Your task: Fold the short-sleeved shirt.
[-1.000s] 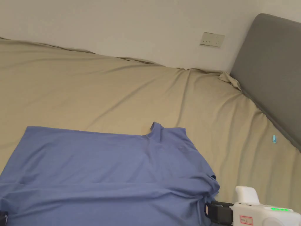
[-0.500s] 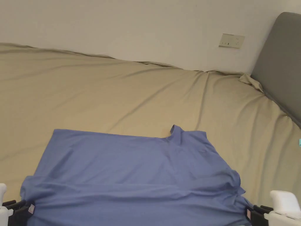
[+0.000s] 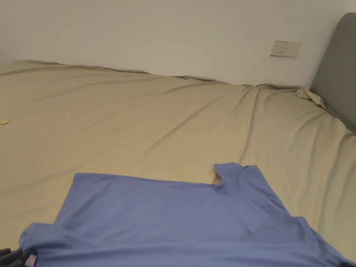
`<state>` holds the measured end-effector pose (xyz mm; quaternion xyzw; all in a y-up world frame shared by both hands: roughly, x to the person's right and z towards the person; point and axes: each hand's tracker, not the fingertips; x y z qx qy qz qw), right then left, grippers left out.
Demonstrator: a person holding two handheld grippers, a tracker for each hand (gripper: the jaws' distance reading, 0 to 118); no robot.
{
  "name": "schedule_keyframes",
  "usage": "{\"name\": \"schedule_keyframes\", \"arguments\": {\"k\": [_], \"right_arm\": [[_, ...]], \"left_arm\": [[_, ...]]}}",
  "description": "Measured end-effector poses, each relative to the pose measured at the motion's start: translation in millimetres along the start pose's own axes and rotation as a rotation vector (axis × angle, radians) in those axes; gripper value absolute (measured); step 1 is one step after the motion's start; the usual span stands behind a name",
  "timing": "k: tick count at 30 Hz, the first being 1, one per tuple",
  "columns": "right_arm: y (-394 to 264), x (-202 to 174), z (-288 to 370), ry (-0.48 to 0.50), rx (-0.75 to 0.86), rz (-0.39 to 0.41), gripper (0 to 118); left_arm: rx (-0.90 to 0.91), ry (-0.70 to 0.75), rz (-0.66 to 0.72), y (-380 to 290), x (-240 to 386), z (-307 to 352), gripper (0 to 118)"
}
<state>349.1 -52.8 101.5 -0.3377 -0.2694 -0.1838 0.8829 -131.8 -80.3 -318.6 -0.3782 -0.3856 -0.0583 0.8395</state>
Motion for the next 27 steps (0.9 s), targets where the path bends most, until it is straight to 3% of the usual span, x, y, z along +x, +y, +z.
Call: {"name": "schedule_keyframes", "arguments": {"k": [7, 13, 15, 16, 17, 18, 19, 20, 21, 25, 27], "right_arm": [[-89.1, 8.2, -9.7, -0.018, -0.199, -0.042, 10], [-112.4, 15.7, -30.4, -0.033, -0.209, -0.092, 10], [-102.2, 17.8, -19.6, -0.001, -0.206, -0.118, 22], [-98.2, 16.7, -12.1, -0.006, -0.19, -0.12, 38], [-92.3, 13.4, -0.9, -0.028, -0.131, -0.102, 63], [-85.7, 8.1, 10.7, -0.062, -0.081, -0.064, 63], [-79.1, 0.6, 22.6, -0.097, -0.032, -0.029, 71], [-72.4, -8.0, 34.4, -0.116, 0.038, -0.006, 89], [-66.7, -16.3, 44.9, -0.106, 0.117, 0.012, 92], [-51.5, -57.5, 57.2, -0.082, 0.327, 0.052, 91], [-48.4, -76.3, 51.9, -0.107, 0.358, 0.078, 83]], "left_arm": [[-0.146, 0.011, 0.091, -80.7, -10.7, 0.6, 10], [-0.152, -0.001, 0.167, -104.1, -23.1, -12.2, 14], [-0.099, 0.005, 0.184, -100.4, -21.0, -1.3, 33], [-0.086, 0.032, 0.176, -95.8, -19.2, 7.0, 54], [-0.045, 0.066, 0.164, -91.0, -17.0, 17.0, 79], [-0.002, 0.089, 0.145, -86.3, -14.2, 27.9, 79], [0.035, 0.107, 0.119, -80.3, -9.4, 38.1, 85], [0.104, 0.104, 0.102, -73.9, -3.0, 51.1, 89], [0.159, 0.111, 0.088, -67.9, 5.4, 60.6, 89], [0.368, 0.167, -0.01, -55.6, 36.2, 75.9, 89], [0.44, 0.221, -0.046, -52.8, 55.6, 76.5, 85]]}}
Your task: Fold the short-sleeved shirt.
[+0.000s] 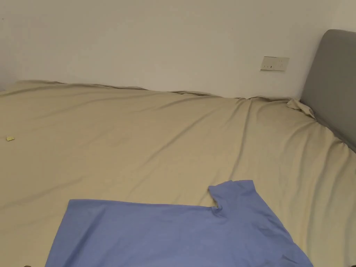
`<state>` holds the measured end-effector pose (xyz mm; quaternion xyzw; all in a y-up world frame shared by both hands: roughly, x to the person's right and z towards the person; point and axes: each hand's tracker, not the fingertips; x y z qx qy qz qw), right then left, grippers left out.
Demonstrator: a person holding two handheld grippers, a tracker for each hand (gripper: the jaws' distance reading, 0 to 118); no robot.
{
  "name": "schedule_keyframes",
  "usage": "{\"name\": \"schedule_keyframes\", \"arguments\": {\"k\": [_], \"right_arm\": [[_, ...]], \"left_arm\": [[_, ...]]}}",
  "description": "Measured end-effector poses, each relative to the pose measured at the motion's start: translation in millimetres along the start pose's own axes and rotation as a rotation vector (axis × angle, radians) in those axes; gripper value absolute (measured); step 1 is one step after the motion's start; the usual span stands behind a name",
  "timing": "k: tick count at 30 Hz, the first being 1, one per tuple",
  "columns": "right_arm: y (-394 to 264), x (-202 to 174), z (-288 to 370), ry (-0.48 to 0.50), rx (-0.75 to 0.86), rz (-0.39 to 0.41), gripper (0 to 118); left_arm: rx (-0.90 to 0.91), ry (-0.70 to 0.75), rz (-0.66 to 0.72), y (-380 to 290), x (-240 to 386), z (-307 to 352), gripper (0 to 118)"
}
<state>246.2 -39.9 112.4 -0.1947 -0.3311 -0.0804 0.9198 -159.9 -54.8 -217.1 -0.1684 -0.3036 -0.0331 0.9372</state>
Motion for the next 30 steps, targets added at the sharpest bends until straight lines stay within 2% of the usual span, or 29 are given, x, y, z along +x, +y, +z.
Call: {"name": "schedule_keyframes", "arguments": {"k": [1, 3, 4, 8, 12, 13, 14, 15, 16, 17, 20, 24, 28, 30], "right_arm": [[-0.4, -8.9, -3.6, -0.012, 0.012, 0.012, 71], [-4.1, -19.9, -14.2, 0.006, 0.024, 0.021, 6], [-6.0, -23.4, -21.7, 0.002, 0.019, 0.025, 4], [-6.7, -27.8, -38.9, 0.035, -0.035, -0.012, 4], [0.9, -24.9, -51.0, 0.044, -0.036, 0.006, 4], [3.5, -23.6, -54.8, 0.046, -0.037, 0.014, 4], [6.3, -22.3, -59.4, 0.049, -0.036, 0.027, 4], [9.1, -21.0, -63.9, 0.047, -0.034, 0.039, 4], [12.6, -21.0, -68.4, 0.047, -0.034, 0.047, 4], [15.5, -19.3, -73.3, 0.049, -0.037, 0.052, 4], [20.7, -14.6, -88.3, 0.053, -0.04, 0.054, 4], [26.1, -4.6, -113.2, 0.042, -0.075, 0.062, 4], [45.6, 20.6, -147.3, 0.035, -0.106, 0.058, 4], [63.5, 37.6, -173.1, 0.039, -0.152, 0.047, 4]], "left_arm": [[0.033, -0.02, -0.009, -0.3, 6.7, -0.8, 74], [0.039, -0.024, -0.018, -0.5, 22.3, -8.1, 5], [0.035, -0.006, -0.03, -1.7, 29.5, -14.9, 0], [-0.039, -0.055, 0.002, -2.8, 39.5, -42.5, 0], [-0.073, -0.054, -0.091, 21.2, 36.2, -92.4, 0], [-0.087, -0.045, -0.115, 30.3, 32.9, -109.0, 4], [-0.089, -0.038, -0.117, 38.7, 27.5, -130.9, 22], [-0.141, -0.033, -0.121, 48.4, 21.8, -155.3, 49], [-0.193, -0.061, -0.091, 55.8, 14.3, -180.9, 82], [-0.245, -0.083, -0.054, 63.8, 7.1, -207.2, 94], [-0.431, -0.128, -0.009, 66.6, -4.2, -284.6, 94], [-0.603, -0.072, -0.074, 39.5, 1.0, -359.8, 94], [-0.717, -0.14, -0.076, 10.2, 16.3, -390.6, 94], [-0.753, -0.118, -0.095, 3.3, 24.6, -390.7, 94]]}}
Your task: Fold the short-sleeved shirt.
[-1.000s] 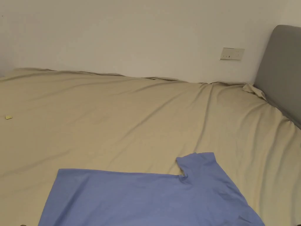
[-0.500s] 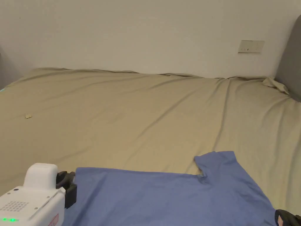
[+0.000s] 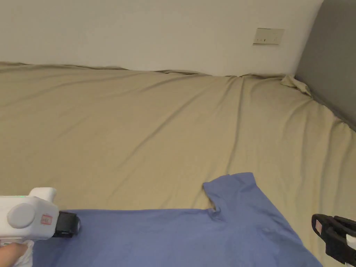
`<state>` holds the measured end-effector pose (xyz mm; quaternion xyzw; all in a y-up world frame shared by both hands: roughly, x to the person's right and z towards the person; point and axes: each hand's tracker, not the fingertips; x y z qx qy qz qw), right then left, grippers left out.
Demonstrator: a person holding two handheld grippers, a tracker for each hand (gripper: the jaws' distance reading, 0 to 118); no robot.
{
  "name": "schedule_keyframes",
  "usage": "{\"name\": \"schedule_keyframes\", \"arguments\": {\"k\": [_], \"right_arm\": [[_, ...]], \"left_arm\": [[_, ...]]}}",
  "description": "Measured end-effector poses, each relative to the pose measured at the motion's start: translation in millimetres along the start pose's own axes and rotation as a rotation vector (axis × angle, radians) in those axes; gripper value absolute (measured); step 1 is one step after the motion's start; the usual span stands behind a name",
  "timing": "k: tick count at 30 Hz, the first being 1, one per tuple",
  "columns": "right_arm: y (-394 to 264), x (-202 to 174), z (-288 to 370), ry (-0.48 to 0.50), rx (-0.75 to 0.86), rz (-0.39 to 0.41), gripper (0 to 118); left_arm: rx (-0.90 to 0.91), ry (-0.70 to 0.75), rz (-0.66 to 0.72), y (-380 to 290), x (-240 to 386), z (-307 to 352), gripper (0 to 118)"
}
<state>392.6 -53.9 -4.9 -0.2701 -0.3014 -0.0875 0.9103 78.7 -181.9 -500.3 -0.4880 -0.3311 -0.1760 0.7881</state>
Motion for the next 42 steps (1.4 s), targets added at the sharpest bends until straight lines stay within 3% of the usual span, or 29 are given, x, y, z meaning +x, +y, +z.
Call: {"name": "schedule_keyframes", "arguments": {"k": [2, 4, 5, 6, 7, 8, 11, 13, 15, 18, 19, 20, 21, 22, 23, 26, 30, 36, 42], "right_arm": [[21.4, 18.4, -27.7, 0.02, -0.045, -0.025, 4], [42.6, 35.1, -63.2, 0.035, -0.171, -0.073, 12], [52.0, 42.2, -84.5, 0.037, -0.234, -0.073, 38], [59.3, 48.4, -107.7, 0.057, -0.325, -0.059, 68], [62.8, 49.7, -128.9, 0.043, -0.396, -0.039, 92], [64.5, 51.5, -152.8, 0.056, -0.475, -0.011, 102], [59.8, 37.7, -203.2, 0.003, -0.579, 0.027, 101], [51.4, 33.7, -232.9, 0.025, -0.656, -0.01, 101], [37.9, 36.7, -261.9, -0.017, -0.732, -0.07, 100], [29.5, 33.6, -268.7, -0.02, -0.736, -0.091, 90], [30.1, 31.5, -263.6, -0.037, -0.716, -0.084, 73], [33.3, 30.0, -257.5, -0.048, -0.692, -0.083, 42], [38.5, 27.2, -250.2, -0.041, -0.659, -0.073, 42], [41.6, 19.6, -239.7, -0.062, -0.631, -0.044, 33], [43.3, 15.3, -232.9, -0.12, -0.611, 0.003, 6], [50.6, 12.7, -204.5, 0.028, -0.538, -0.029, 4], [67.8, 1.7, -155.1, 0.093, -0.387, -0.024, 4], [84.0, -1.5, -60.3, 0.166, -0.233, -0.002, 4], [60.7, 11.8, 44.9, 0.173, -0.139, -0.042, 4]], "left_arm": [[0.034, 0.032, -0.04, -1.3, 6.2, 2.7, 91], [0.038, 0.027, -0.026, -3.2, 9.5, 14.9, 65], [0.059, 0.028, -0.015, -3.3, 8.7, 20.6, 25], [0.083, -0.014, 0.008, -2.8, 7.4, 24.8, 2], [0.079, -0.092, 0.037, -1.3, 2.4, 28.7, 2], [0.083, -0.107, 0.045, -2.1, 4.7, 31.3, 2], [0.083, -0.057, -0.008, -1.5, 6.7, 32.5, 2], [0.074, -0.059, 0.0, -1.0, 6.3, 30.8, 2], [0.069, -0.066, 0.017, -0.4, 1.5, 26.6, 2], [0.066, -0.075, 0.015, -3.5, 1.6, 22.4, 2], [0.067, -0.079, 0.018, -3.5, -1.9, 20.0, 2], [0.072, -0.083, 0.025, -3.9, -2.3, 20.9, 2], [0.076, -0.087, 0.034, -3.9, -2.8, 22.5, 2], [0.08, -0.089, 0.037, -3.5, -2.3, 25.8, 2], [0.086, -0.09, 0.035, -3.0, -3.2, 27.8, 2], [0.109, -0.098, 0.009, -3.4, 0.4, 43.4, 2], [0.194, -0.119, -0.026, -7.7, 0.7, 83.0, 2], [0.328, -0.141, -0.098, -38.1, -3.6, 171.9, 2], [0.388, -0.159, -0.095, -103.4, -18.4, 243.5, 2]]}}
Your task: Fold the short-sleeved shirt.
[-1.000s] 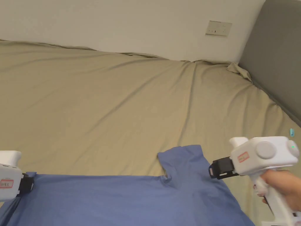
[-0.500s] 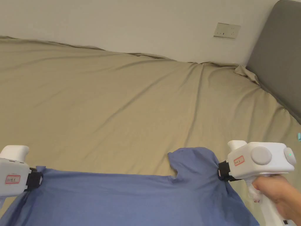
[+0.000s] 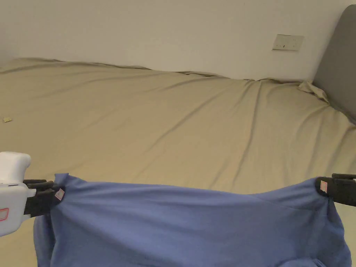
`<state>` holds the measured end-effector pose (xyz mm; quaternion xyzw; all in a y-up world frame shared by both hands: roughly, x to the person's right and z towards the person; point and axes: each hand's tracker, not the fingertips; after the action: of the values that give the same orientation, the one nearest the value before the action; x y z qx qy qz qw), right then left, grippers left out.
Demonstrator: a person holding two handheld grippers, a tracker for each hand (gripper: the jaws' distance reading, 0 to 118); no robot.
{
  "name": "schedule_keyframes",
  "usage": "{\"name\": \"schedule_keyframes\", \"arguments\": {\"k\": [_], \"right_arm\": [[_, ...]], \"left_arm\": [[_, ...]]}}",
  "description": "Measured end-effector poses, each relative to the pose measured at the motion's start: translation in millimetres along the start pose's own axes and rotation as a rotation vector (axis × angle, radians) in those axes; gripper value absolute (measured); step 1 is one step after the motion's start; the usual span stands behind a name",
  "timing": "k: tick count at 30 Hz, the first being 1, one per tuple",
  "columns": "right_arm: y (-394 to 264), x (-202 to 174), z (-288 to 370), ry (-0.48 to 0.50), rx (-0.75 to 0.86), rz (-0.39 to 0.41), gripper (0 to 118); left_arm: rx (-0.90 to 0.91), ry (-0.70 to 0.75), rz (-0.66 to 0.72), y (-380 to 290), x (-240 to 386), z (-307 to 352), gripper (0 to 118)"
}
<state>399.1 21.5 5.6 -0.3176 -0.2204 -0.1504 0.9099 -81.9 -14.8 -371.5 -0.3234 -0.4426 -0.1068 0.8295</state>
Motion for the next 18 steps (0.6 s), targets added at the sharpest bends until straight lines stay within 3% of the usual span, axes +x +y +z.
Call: {"name": "schedule_keyframes", "arguments": {"k": [8, 12, 16, 18], "right_arm": [[-121.3, -6.1, 68.8, 0.01, -0.077, -0.062, 4], [-191.9, -3.6, 64.5, 0.008, -0.17, -0.2, 4], [-236.9, 7.7, 41.9, -0.016, -0.236, -0.319, 4], [-245.6, 9.9, 31.9, -0.057, -0.254, -0.333, 4]], "left_arm": [[-0.042, -0.009, 0.045, -115.8, 15.4, 55.5, 2], [-0.102, -0.007, 0.17, -173.5, 16.6, 52.5, 2], [-0.116, -0.023, 0.21, -214.2, 13.4, 36.1, 2], [-0.136, -0.017, 0.237, -224.1, 9.8, 28.4, 2]]}}
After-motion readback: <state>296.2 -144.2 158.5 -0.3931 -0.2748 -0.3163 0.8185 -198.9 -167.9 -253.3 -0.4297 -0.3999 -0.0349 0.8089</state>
